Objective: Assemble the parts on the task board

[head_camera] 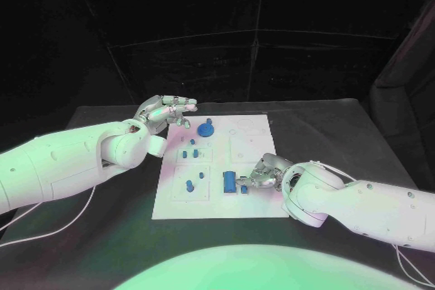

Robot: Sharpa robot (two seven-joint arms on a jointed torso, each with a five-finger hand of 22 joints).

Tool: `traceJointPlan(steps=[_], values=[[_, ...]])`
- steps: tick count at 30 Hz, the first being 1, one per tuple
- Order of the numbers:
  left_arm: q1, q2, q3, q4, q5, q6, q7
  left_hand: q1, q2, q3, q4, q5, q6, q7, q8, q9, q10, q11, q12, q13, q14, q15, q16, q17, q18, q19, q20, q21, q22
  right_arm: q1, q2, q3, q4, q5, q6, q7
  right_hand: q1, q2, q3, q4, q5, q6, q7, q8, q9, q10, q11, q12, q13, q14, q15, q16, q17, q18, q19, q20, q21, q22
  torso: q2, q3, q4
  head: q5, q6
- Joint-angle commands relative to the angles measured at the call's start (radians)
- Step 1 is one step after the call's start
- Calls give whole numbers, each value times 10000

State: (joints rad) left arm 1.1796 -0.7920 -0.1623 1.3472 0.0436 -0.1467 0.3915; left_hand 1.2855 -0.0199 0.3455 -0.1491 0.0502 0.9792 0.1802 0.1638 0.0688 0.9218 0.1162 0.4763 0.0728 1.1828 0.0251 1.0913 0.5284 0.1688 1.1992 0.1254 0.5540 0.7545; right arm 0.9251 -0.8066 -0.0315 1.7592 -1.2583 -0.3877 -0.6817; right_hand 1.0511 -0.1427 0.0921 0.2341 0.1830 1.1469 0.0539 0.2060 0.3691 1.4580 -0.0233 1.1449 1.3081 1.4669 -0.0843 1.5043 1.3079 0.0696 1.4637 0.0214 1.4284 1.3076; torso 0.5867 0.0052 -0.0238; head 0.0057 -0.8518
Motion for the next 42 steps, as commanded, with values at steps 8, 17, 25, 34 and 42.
traceJointPlan(steps=[8,17,25,34,42], values=[[18,-5,8,22,-21,117,23,-75,-30,-54,4,-8,-54,-11,38,-1,-61,-29,47,-13,-73,28,-10,-10,125,-72,-6,-49,-10,16,-58,3,168,8,24,200,95,260,-1015,486,-428,2,-29,-61,101,41,-7,-47,129,840,-52,-5,1701,-180,202,-36,-37,321,-2,10,2,-6,-2],[18,-20,8,27,-21,115,17,-75,-30,-54,4,-8,-54,-11,38,-1,-61,-29,47,-13,-73,28,-10,-10,125,-72,-6,-49,-10,14,-348,3,418,-145,318,548,1630,589,-1110,-286,-138,-12,-12,-90,181,35,-8,-46,155,839,-55,-14,1694,-178,195,-41,-47,321,-1,10,-4,-26,-10],[18,-13,8,19,-21,110,7,-75,-30,-54,4,-8,-54,-11,38,-1,-61,-29,47,-13,-73,28,-10,-10,125,-72,-6,-49,-10,14,-560,2,510,-330,552,719,2094,651,-1234,-610,-294,-24,7,-118,201,16,7,-79,148,835,-38,-25,1684,-175,183,-28,-63,307,-1,8,-1,-40,-6],[18,-6,8,14,-21,105,3,-66,-18,-56,-6,-8,-55,-15,53,0,-73,-30,66,-12,-84,28,0,-22,127,-76,-4,-50,-15,13,-490,1,349,-371,651,657,2087,741,-1277,-599,-304,-6,11,-117,207,20,12,-68,156,836,-35,-24,1686,-177,186,-24,-59,315,6,3,5,-44,-23],[17,9,8,13,-21,108,-4,-66,-18,-56,-6,-8,-55,-15,53,0,-73,-30,66,-12,-84,28,0,-22,127,-76,-4,-50,-15,10,-189,1,-79,-506,774,568,2105,837,-1308,-602,-318,1,6,-121,212,15,9,-92,144,836,-34,-24,1687,-177,186,-22,-58,319,5,17,22,-21,-94]])
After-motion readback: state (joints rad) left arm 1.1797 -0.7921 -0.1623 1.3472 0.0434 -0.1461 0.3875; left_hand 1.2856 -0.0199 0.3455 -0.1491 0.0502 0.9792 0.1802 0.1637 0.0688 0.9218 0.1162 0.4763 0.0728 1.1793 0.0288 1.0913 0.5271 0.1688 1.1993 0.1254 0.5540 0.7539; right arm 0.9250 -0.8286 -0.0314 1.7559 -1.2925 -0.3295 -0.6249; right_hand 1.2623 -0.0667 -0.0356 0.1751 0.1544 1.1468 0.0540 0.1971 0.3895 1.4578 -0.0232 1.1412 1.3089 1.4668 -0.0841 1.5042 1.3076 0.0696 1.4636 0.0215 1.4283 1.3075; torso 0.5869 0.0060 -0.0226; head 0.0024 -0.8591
